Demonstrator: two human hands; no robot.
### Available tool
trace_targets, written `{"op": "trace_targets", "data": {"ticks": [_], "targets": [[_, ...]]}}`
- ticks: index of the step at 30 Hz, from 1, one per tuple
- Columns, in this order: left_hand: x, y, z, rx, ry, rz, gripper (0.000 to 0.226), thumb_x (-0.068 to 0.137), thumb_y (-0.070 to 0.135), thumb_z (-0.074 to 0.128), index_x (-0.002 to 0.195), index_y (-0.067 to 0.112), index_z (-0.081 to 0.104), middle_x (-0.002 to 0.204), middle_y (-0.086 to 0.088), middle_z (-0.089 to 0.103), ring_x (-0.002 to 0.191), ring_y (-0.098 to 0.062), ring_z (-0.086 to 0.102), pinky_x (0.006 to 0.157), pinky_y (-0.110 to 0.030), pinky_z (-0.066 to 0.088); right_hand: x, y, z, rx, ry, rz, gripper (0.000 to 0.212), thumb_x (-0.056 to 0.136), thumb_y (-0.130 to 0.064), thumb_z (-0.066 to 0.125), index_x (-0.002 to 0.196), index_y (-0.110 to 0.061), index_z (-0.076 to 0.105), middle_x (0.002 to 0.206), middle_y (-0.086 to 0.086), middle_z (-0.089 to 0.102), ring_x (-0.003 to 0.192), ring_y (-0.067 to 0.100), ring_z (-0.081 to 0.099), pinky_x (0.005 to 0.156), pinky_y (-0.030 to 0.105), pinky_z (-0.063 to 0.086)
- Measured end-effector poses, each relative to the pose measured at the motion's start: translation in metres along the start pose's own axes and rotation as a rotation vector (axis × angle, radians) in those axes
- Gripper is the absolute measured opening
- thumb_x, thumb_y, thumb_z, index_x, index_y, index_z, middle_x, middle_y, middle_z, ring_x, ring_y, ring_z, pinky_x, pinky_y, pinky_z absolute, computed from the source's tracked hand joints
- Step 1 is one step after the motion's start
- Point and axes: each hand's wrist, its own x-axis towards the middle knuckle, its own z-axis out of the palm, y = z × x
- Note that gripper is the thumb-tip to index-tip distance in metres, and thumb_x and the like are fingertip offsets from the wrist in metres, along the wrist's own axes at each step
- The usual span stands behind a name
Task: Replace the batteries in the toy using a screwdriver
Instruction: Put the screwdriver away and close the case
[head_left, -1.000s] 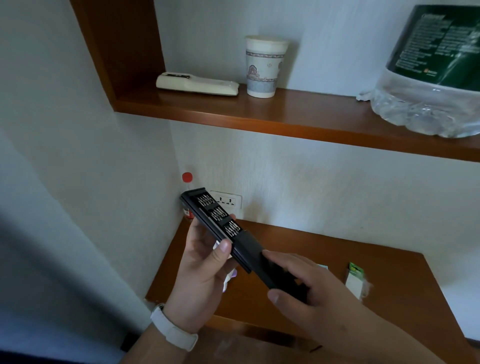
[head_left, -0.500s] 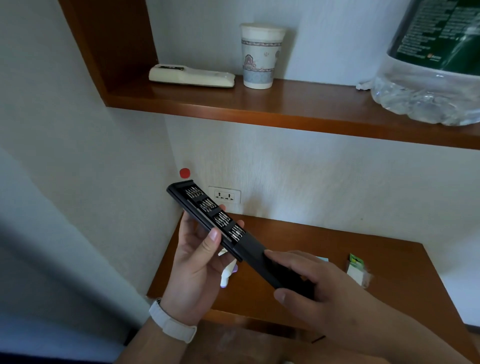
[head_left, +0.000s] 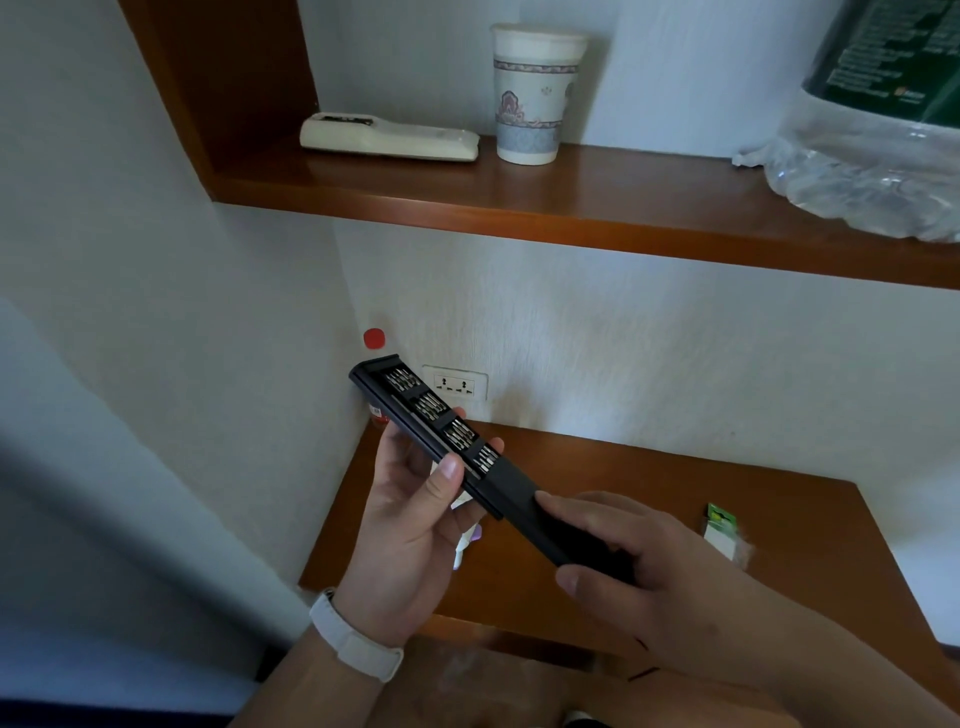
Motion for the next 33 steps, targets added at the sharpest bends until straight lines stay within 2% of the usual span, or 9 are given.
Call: {"op": "trace_targets", "data": {"ticks": [9,14,18,20,24,28,30,33], "targets": [[0.008,-0.001,0.003,-0.011,-0.043,-0.035,0.091,0.062,0.031,0.094,0.139,0.02,0.048,0.134,-0.012,0.06,0.122,-0.041,0.059,0.086,-0.049,0.059,0.009,0.005,0.006,-0.027,0.008,-0.001,0.057,0.093,-0.053,0.052,0.143,-0.059,0.025,0.128,-0.035,0.04,0.103,-0.008,0.051,0.076,0.012,0.043],[0.014,0.001,0.003,0.039,-0.07,-0.054,0.093,0.061,0.033,0.094,0.141,0.024,0.046,0.134,-0.014,0.057,0.12,-0.041,0.061,0.079,-0.046,0.059,0.012,0.007,0.009,-0.02,0.009,-0.016,0.057,0.093,-0.055,0.048,0.143,-0.059,0.021,0.131,-0.035,0.038,0.106,-0.008,0.049,0.079,0.012,0.045],[0.011,-0.011,0.01,0.086,-0.125,-0.077,0.08,0.064,0.03,0.092,0.135,0.028,0.053,0.13,-0.02,0.056,0.117,-0.043,0.06,0.079,-0.042,0.059,0.016,0.011,0.005,0.01,0.063,-0.039,0.055,0.096,-0.05,0.05,0.144,-0.057,0.024,0.13,-0.031,0.043,0.104,-0.003,0.053,0.078,0.015,0.047],[0.011,-0.016,0.011,0.081,-0.102,-0.064,0.082,0.063,0.032,0.093,0.135,0.03,0.053,0.131,-0.019,0.056,0.118,-0.042,0.06,0.082,-0.041,0.059,0.018,0.012,0.002,0.016,0.072,-0.044,0.055,0.096,-0.049,0.051,0.145,-0.054,0.027,0.127,-0.03,0.046,0.101,-0.001,0.055,0.077,0.017,0.048],[0.014,-0.018,0.009,0.05,-0.076,-0.031,0.084,0.065,0.034,0.092,0.139,0.031,0.051,0.131,-0.015,0.059,0.119,-0.042,0.059,0.087,-0.041,0.058,0.022,0.014,0.002,0.001,0.061,-0.063,0.056,0.097,-0.047,0.052,0.149,-0.046,0.03,0.125,-0.029,0.047,0.099,0.001,0.056,0.075,0.016,0.047],[0.015,-0.018,0.009,0.039,-0.046,-0.002,0.078,0.067,0.036,0.09,0.135,0.028,0.054,0.128,-0.014,0.061,0.119,-0.044,0.058,0.091,-0.047,0.057,0.022,0.011,0.0,0.017,0.061,-0.054,0.055,0.097,-0.045,0.053,0.147,-0.048,0.032,0.125,-0.028,0.049,0.097,0.001,0.056,0.076,0.019,0.05],[0.016,-0.017,0.01,0.048,-0.037,0.009,0.077,0.066,0.037,0.091,0.133,0.027,0.054,0.125,-0.014,0.061,0.117,-0.043,0.059,0.09,-0.05,0.057,0.022,0.011,-0.001,0.035,0.061,-0.043,0.054,0.097,-0.044,0.053,0.147,-0.048,0.032,0.125,-0.028,0.05,0.096,0.001,0.056,0.077,0.02,0.05],[0.016,-0.018,0.013,0.048,-0.029,0.021,0.078,0.065,0.036,0.092,0.132,0.023,0.054,0.12,-0.015,0.063,0.112,-0.042,0.062,0.084,-0.048,0.059,0.021,0.013,-0.004,0.046,0.065,-0.049,0.054,0.097,-0.043,0.054,0.146,-0.047,0.035,0.122,-0.027,0.052,0.095,0.003,0.057,0.074,0.021,0.049]]}}
